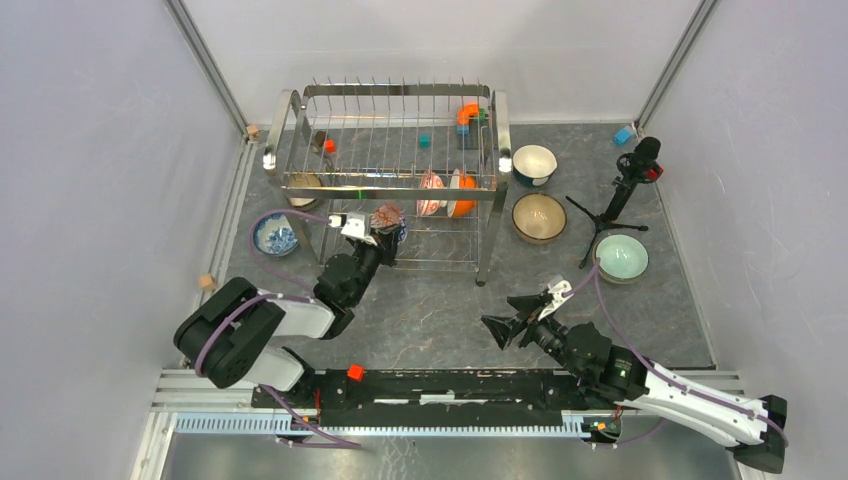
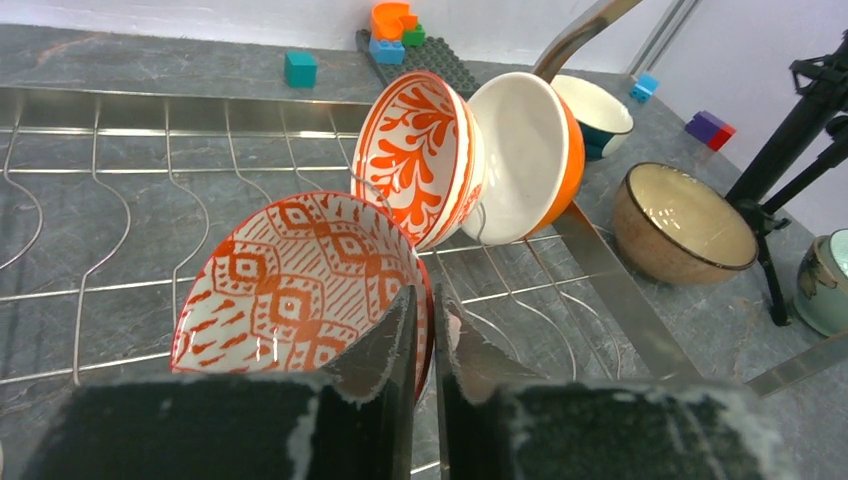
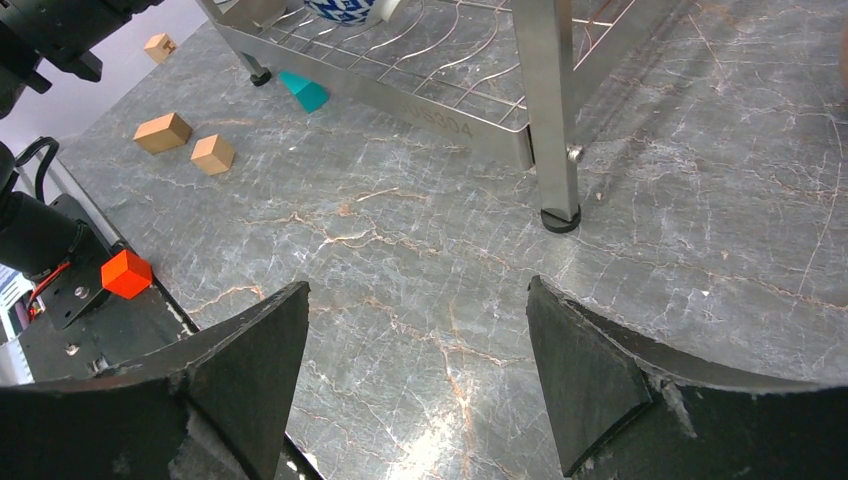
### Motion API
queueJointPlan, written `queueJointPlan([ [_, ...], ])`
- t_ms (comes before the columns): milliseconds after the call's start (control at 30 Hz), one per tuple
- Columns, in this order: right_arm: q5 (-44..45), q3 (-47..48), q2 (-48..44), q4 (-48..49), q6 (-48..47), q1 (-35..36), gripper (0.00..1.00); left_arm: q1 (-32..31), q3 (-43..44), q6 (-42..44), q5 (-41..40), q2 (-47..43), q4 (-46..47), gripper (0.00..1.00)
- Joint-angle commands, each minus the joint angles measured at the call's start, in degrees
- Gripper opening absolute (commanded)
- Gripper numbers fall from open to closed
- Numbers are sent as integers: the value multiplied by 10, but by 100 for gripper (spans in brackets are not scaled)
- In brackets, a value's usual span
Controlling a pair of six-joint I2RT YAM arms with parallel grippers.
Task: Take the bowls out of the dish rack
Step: Place the bowl in the dish rack.
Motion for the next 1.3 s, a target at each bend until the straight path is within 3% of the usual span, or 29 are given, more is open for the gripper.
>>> queueJointPlan([
  [0, 10, -42, -12, -2, 5, 1, 85, -6, 15, 35, -34, -35, -101, 22],
  [233, 11, -46, -30, -11, 9, 1, 85, -23, 24, 41, -60, -78, -197, 41],
  [567, 10, -44, -28, -15, 10, 1, 85, -58, 68, 96, -91, -86, -295, 47],
  [767, 11, -44, -27, -13, 9, 0, 85, -77, 88, 137, -117, -89, -331, 59],
  [1033, 13, -50, -37, -15, 10, 1, 85, -104, 120, 222, -112, -103, -388, 67],
  [1267, 15, -50, -44, -17, 9, 1, 85, -111, 157, 296, -64, -90, -451, 63],
])
